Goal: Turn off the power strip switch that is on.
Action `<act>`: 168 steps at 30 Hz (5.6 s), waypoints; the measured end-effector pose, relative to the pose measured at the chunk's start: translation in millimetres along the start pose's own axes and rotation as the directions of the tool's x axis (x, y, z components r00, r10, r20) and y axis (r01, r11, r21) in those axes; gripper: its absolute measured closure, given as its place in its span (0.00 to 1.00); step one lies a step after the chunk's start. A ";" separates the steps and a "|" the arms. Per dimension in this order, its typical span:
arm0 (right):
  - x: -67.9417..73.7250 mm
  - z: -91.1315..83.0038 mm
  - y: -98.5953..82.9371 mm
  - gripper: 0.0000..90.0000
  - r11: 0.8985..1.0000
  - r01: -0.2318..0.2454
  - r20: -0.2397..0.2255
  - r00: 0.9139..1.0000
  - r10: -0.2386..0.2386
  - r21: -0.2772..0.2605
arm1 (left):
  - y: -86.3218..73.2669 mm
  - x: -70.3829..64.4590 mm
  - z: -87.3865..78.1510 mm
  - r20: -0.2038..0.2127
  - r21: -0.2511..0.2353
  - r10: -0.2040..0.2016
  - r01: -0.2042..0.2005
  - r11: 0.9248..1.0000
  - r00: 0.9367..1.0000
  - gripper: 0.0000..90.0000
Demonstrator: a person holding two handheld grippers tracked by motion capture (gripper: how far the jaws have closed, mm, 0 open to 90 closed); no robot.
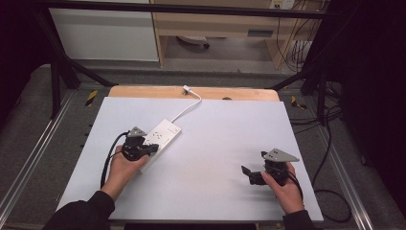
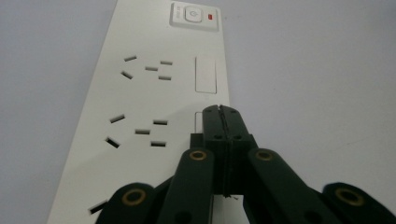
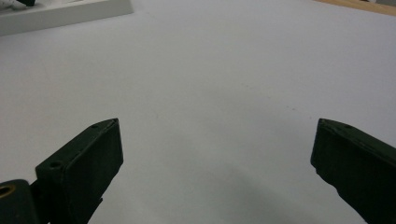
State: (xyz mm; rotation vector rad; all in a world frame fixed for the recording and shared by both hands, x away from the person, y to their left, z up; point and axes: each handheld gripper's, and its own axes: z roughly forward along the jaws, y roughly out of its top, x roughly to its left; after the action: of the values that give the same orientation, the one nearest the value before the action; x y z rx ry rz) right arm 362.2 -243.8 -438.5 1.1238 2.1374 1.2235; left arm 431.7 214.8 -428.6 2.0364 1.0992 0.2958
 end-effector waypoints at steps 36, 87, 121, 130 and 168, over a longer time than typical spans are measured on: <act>-0.1 -0.2 0.1 0.03 1.000 0.000 -0.001 1.000 0.000 -0.001 | 9.4 -7.9 -1.6 -0.080 -0.012 0.090 -0.092 0.996 0.993 1.00; -1.6 -1.4 0.1 0.03 1.000 -0.004 0.000 1.000 0.004 -0.004 | -17.2 -8.2 -6.7 -0.103 -0.076 -0.018 0.010 0.997 0.995 1.00; -1.6 -0.6 0.0 0.03 1.000 -0.002 0.002 1.000 0.002 -0.001 | 14.4 -13.1 -58.9 -0.062 -0.295 -0.019 0.000 0.956 0.998 0.49; -1.8 -0.6 0.0 0.03 1.000 -0.002 0.002 1.000 0.002 -0.001 | 24.3 -15.9 -67.9 -0.069 -0.309 -0.035 0.012 0.951 0.997 0.20; -1.1 0.0 0.2 0.03 1.000 0.001 0.003 1.000 -0.001 0.002 | -3.6 -17.4 -130.5 -0.039 -0.413 -0.072 0.050 0.909 0.997 0.06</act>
State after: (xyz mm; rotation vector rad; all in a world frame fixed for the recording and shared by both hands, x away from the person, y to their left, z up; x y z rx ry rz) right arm 362.9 -244.6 -438.3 1.1246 2.1375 1.2190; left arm 350.2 271.4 -342.0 1.6228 1.0295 0.5079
